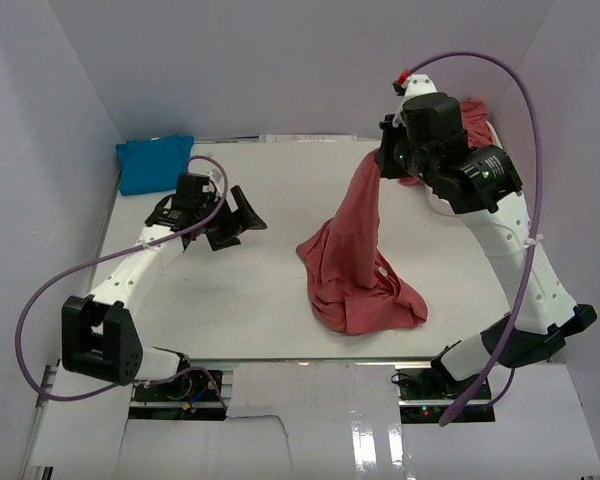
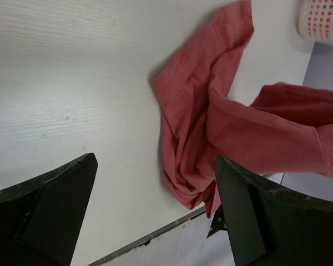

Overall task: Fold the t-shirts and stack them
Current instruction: Flatten out the tshirt

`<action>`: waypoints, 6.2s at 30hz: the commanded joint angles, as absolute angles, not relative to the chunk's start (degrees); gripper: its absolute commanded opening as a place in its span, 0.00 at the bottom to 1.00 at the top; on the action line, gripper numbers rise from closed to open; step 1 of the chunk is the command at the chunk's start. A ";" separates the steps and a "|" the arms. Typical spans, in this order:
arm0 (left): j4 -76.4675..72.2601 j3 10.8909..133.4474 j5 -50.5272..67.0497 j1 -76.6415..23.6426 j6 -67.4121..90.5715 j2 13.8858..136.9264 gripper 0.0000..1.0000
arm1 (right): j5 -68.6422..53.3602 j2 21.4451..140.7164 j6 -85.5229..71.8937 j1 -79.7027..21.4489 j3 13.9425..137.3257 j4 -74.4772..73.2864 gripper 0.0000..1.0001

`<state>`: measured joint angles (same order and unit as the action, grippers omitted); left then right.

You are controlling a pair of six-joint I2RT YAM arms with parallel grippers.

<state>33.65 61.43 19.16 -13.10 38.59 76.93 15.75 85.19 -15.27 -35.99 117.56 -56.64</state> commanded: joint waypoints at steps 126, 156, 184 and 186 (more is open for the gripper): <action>19.60 121.01 46.23 -28.91 8.53 141.76 0.51 | 5.80 68.12 -24.43 -23.03 102.13 -75.06 0.08; 8.88 123.75 40.16 -32.34 10.63 148.62 0.58 | 4.92 67.41 -23.64 -22.94 99.58 -74.97 0.08; 11.68 125.85 42.11 -35.33 7.39 153.98 0.26 | 5.10 66.80 -23.64 -22.85 98.17 -74.97 0.08; 14.14 126.30 40.35 -36.03 5.37 154.69 0.25 | 5.01 66.97 -23.55 -22.85 98.26 -74.97 0.08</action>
